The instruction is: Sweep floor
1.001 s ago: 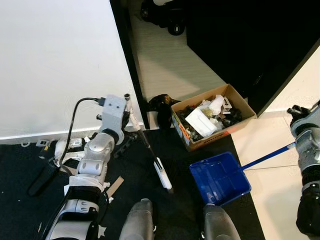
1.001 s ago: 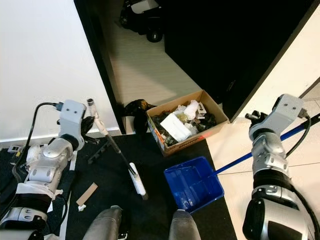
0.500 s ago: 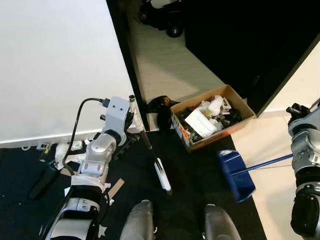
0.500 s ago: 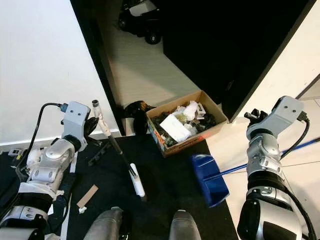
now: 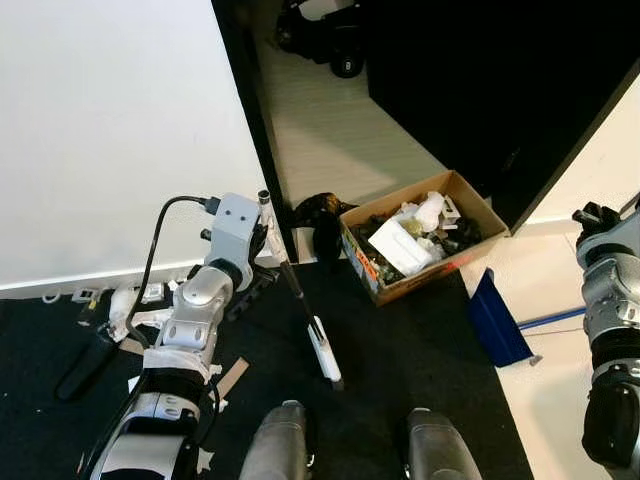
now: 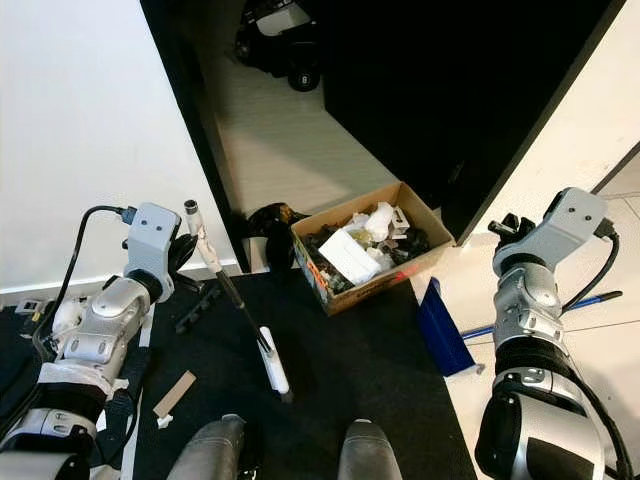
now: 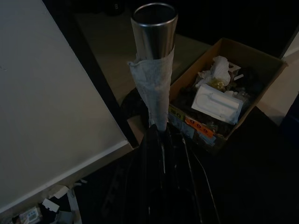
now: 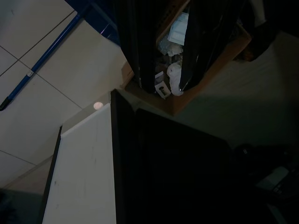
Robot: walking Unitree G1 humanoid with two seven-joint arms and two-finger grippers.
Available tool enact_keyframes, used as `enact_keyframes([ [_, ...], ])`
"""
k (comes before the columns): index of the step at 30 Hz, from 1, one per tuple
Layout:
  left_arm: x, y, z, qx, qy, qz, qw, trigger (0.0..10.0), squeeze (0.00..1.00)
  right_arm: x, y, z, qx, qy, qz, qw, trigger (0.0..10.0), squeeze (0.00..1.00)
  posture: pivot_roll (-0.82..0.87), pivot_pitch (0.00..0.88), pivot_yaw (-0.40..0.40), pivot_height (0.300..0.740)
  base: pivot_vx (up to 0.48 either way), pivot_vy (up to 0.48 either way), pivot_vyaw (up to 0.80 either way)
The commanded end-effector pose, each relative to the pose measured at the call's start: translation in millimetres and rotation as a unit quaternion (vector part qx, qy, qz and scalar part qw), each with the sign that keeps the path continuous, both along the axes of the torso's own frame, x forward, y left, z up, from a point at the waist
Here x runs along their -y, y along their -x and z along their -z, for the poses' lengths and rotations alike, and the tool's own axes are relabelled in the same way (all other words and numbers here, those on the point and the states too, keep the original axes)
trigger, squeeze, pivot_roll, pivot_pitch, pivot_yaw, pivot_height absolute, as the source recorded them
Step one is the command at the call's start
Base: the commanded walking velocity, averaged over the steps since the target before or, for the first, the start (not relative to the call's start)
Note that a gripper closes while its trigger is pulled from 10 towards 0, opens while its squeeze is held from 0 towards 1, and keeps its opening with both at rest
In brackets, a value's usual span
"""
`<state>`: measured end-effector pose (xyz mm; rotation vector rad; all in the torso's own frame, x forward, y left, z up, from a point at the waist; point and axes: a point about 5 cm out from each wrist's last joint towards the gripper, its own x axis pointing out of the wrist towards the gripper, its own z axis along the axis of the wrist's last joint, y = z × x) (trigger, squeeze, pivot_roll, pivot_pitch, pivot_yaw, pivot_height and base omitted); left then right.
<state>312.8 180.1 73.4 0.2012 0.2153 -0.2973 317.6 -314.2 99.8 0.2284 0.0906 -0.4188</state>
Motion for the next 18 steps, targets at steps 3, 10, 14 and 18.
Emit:
enact_keyframes([
  [3, -7.1, -2.3, -3.7, 0.007, -0.016, -0.008, 1.000, 10.0, 0.00, -1.3, 0.0, 2.5, -0.006, 0.004, -0.005, 1.000, 10.0, 0.00, -0.01, 0.009, 0.055, 0.740, 0.000, 0.000, 0.00],
  [10, -32.1, -43.6, -79.7, 0.118, 0.057, -0.051, 0.990, 10.0, 1.00, 1.3, -6.2, -7.3, 0.002, 0.010, -0.008, 1.000, 10.0, 0.00, 0.00, 0.009, 0.030, 0.740, 0.000, 0.000, 0.00],
  [14, -50.5, -67.9, -155.9, 0.204, 0.046, -0.064, 0.976, 10.0, 1.00, 3.1, -11.4, -16.8, 0.008, 0.018, -0.016, 1.000, 10.0, 0.00, 0.01, 0.007, 0.028, 0.740, 0.000, 0.000, 0.00],
  [18, -60.0, -67.8, -156.1, 0.194, 0.013, -0.069, 0.978, 10.0, 0.00, 4.4, -13.0, -21.1, 0.013, 0.022, -0.017, 1.000, 10.0, 0.00, 0.00, 0.015, 0.042, 0.740, 0.000, 0.000, 0.00],
])
